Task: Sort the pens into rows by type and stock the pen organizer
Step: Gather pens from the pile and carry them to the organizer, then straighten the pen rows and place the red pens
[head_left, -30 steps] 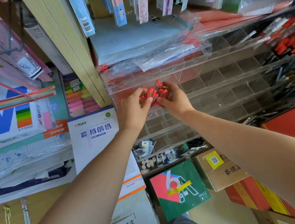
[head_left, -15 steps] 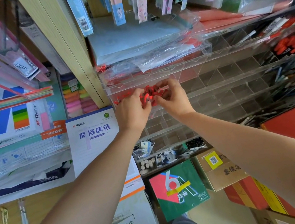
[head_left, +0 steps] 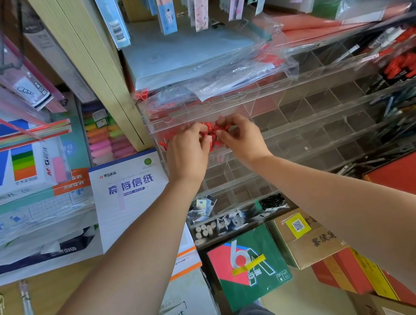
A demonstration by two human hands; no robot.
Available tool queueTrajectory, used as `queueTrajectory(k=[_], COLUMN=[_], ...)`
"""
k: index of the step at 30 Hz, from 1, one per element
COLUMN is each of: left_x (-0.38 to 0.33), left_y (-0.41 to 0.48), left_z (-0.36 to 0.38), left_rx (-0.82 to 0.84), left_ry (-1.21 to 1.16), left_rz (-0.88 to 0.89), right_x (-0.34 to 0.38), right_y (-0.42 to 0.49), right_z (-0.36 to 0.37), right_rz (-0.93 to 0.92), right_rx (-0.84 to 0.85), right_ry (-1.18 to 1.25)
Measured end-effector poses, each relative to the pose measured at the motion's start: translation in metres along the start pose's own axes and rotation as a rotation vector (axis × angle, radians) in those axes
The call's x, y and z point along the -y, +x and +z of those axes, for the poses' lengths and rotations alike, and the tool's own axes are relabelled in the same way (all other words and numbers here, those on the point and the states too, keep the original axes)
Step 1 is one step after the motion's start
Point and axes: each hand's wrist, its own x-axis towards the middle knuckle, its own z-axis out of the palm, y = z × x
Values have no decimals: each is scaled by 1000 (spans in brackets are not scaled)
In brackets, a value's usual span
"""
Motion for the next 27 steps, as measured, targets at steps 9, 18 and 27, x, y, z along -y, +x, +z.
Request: queueTrajectory(k=[9,18,27], left_x=[9,12,12], left_y=[-11,-36,-34], left_z=[-3,-18,-8], left_rx=[106,-246,169], left_ry=[60,225,-37], left_rz=[61,-294,-277], right_x=[4,10,9], right_y=[-1,-15,-14], right_z=[-5,-11,-4], right_rz=[-12,-75,26], right_rx=[-24,-57,125], right_ry=[-71,-129,-155])
